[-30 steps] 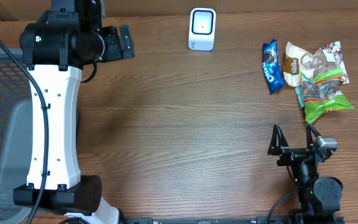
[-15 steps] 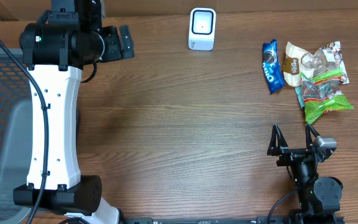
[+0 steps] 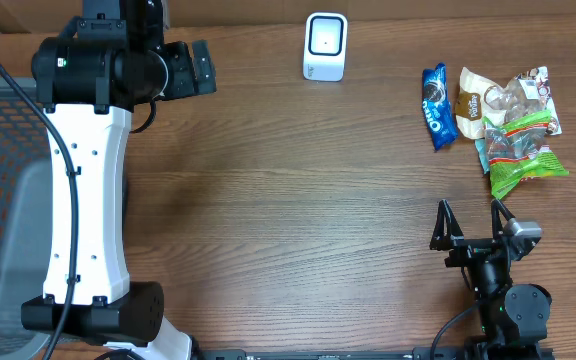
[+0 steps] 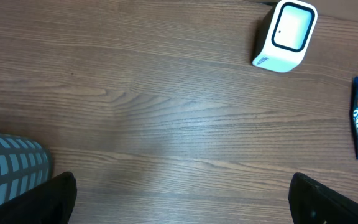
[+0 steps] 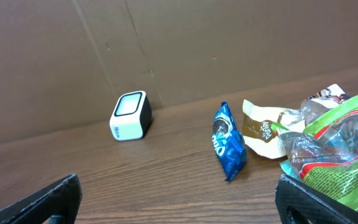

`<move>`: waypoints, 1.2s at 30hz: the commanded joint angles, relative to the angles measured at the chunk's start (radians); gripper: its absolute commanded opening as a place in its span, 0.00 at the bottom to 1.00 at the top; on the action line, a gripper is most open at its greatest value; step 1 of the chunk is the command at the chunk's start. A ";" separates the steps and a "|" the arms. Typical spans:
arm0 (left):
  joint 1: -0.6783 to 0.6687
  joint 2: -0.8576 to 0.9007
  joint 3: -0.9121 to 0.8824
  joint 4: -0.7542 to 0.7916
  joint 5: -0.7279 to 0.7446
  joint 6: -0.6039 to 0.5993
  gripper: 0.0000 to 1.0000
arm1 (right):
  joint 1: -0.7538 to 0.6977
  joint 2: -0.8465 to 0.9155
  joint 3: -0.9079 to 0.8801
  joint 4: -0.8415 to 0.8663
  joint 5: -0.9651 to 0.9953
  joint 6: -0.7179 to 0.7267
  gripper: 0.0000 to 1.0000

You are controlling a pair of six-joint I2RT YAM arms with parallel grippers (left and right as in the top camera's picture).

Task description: Scan the item barcode

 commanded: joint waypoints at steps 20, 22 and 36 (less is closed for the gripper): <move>-0.006 -0.176 -0.406 0.010 0.003 -0.017 1.00 | 0.005 -0.011 -0.011 0.004 -0.005 0.000 1.00; -0.006 -0.241 -0.498 0.010 0.003 -0.017 1.00 | 0.005 -0.011 -0.011 0.004 -0.005 0.000 1.00; 0.163 -0.980 -1.399 0.743 0.090 0.240 1.00 | 0.005 -0.011 -0.011 0.004 -0.005 0.000 1.00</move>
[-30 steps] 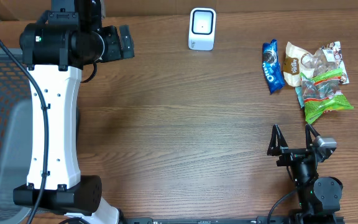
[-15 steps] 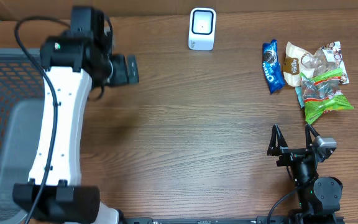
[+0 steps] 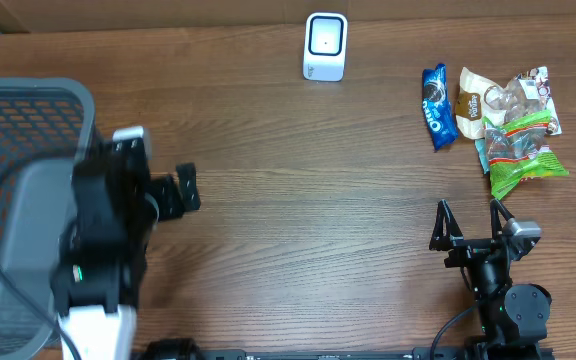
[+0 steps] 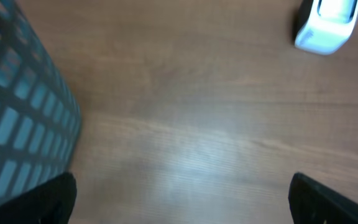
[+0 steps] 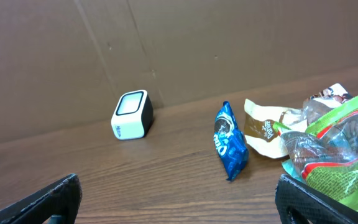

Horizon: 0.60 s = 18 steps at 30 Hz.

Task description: Scan the item barcode

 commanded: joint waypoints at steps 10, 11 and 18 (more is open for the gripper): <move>0.047 -0.625 -0.686 0.613 0.120 0.244 1.00 | 0.005 -0.010 -0.011 0.006 0.002 0.000 1.00; 0.046 -0.663 -0.723 0.644 0.120 0.253 1.00 | 0.005 -0.010 -0.011 0.006 0.002 0.000 1.00; 0.045 -0.828 -0.879 0.695 0.105 0.277 1.00 | 0.005 -0.010 -0.011 0.006 0.002 0.000 1.00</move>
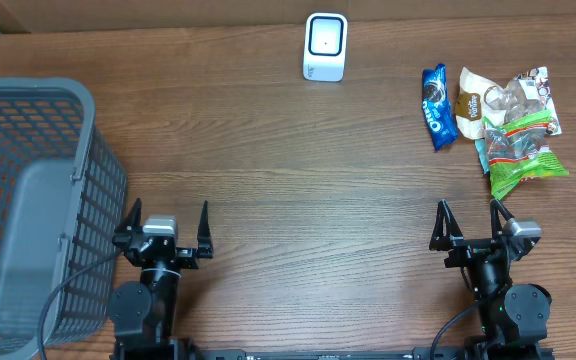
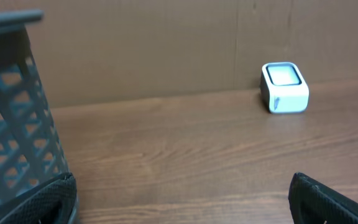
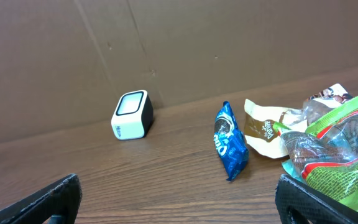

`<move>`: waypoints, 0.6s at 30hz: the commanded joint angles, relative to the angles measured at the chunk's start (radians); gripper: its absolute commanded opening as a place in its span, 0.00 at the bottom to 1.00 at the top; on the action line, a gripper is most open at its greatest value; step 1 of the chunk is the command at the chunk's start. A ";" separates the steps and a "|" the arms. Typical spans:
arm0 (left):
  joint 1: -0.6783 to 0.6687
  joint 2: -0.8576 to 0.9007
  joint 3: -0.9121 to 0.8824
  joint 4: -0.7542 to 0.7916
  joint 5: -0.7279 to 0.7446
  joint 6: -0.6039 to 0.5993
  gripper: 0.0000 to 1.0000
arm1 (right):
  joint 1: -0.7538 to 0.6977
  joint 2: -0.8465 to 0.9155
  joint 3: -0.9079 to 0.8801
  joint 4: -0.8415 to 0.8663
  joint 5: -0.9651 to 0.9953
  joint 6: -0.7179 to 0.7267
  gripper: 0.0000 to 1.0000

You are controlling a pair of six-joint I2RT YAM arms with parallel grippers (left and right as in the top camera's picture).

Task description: Scan the item barcode

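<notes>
A white barcode scanner (image 1: 325, 46) stands at the table's far edge, also in the left wrist view (image 2: 284, 86) and the right wrist view (image 3: 132, 115). A blue Oreo packet (image 1: 438, 107) lies at the far right beside a pile of snack bags (image 1: 514, 125); the right wrist view shows the packet (image 3: 230, 140) and the bags (image 3: 328, 146). My left gripper (image 1: 165, 230) rests at the near left, open and empty. My right gripper (image 1: 474, 225) rests at the near right, open and empty, short of the snacks.
A grey mesh basket (image 1: 28, 200) fills the left side, right beside the left gripper, its wall visible in the left wrist view (image 2: 14, 124). A brown cardboard wall (image 3: 197, 43) backs the table behind the scanner.
The left arm has dropped from over the table's left middle to a folded rest at the near left edge, its camera now looking level toward the scanner. The right arm has not moved.
At first the left arm reached far over the table's back left, gripper open near the scanner. Then it was pulled back over the left middle beside the basket. Now it rests folded at the near edge. The right arm and the snacks stayed put throughout.
</notes>
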 commanded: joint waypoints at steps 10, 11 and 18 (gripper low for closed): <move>0.001 -0.151 -0.133 0.004 -0.007 0.111 1.00 | 0.005 -0.010 -0.011 0.006 0.002 0.000 1.00; 0.001 -0.151 -0.133 0.004 -0.007 0.111 1.00 | 0.005 -0.010 -0.011 0.006 0.002 0.000 1.00; 0.002 -0.151 -0.133 0.004 -0.008 0.107 1.00 | 0.005 -0.010 -0.011 0.006 0.002 -0.001 1.00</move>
